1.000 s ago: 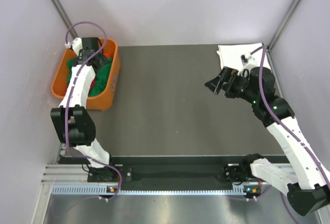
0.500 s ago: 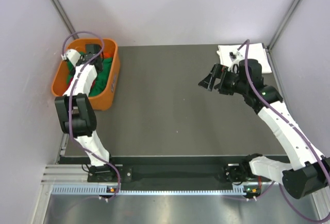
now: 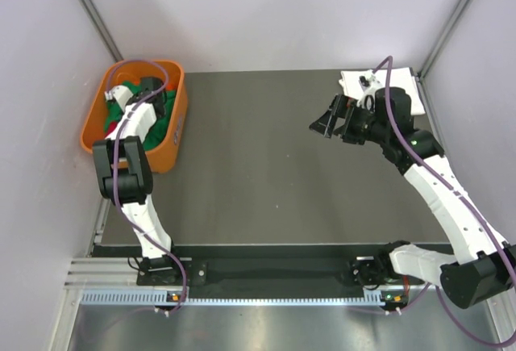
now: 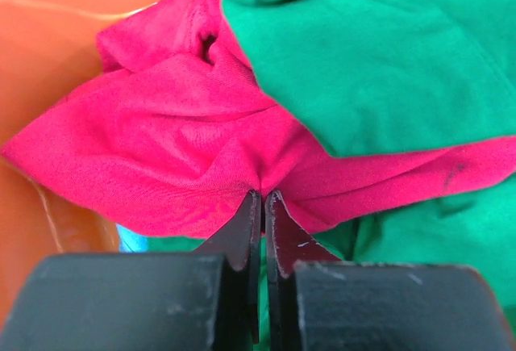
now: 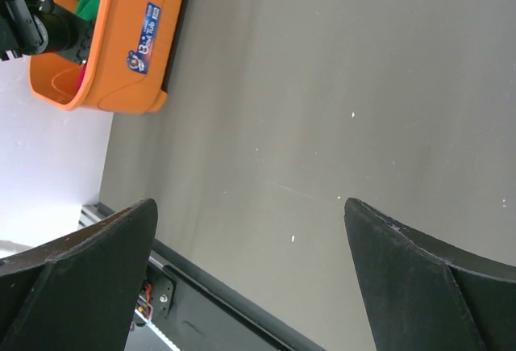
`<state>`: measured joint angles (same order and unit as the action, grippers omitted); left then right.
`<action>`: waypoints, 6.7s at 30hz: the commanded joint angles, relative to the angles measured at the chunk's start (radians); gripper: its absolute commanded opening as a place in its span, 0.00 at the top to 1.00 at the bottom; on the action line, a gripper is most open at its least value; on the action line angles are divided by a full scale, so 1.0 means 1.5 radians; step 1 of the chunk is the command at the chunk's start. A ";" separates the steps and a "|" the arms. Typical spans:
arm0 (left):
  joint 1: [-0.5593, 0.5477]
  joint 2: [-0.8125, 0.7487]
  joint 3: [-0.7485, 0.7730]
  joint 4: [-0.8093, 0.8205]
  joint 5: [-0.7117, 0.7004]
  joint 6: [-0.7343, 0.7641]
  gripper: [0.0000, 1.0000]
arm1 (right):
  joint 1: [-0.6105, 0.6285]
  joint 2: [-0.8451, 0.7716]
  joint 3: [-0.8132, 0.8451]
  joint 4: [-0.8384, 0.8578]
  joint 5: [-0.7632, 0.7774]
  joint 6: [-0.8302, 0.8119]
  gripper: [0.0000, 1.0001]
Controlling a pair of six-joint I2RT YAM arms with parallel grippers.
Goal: Fold and stack the t-shirts
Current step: Grab the tshirt from the pile, then move the tshirt to the center of the board, then flatten the tshirt out
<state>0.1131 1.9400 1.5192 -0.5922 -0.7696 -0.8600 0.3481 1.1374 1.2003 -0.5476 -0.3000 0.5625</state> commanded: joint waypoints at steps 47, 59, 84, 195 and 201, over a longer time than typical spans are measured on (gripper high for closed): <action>-0.254 -0.344 0.175 0.309 0.776 0.053 1.00 | -0.006 -0.116 0.003 0.028 0.037 -0.008 0.00; -0.341 -0.442 -0.328 0.112 0.773 0.254 0.34 | -0.006 -0.079 -0.122 -0.002 0.144 0.021 0.03; -0.390 0.006 -0.155 0.318 0.904 0.199 0.43 | -0.145 0.350 -0.198 0.253 0.014 0.024 0.54; -0.415 -0.123 -0.316 0.157 0.611 0.241 0.66 | 0.199 -0.082 -0.354 -0.057 0.538 0.135 0.92; -0.415 -0.157 -0.294 0.116 0.620 0.239 1.00 | 0.183 -0.107 -0.339 -0.111 0.571 0.161 0.83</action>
<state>-0.5060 1.7538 1.0557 -0.4122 0.1421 -0.5014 0.6453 1.0275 0.6548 -0.6720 0.5072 0.7788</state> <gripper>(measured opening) 0.017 0.143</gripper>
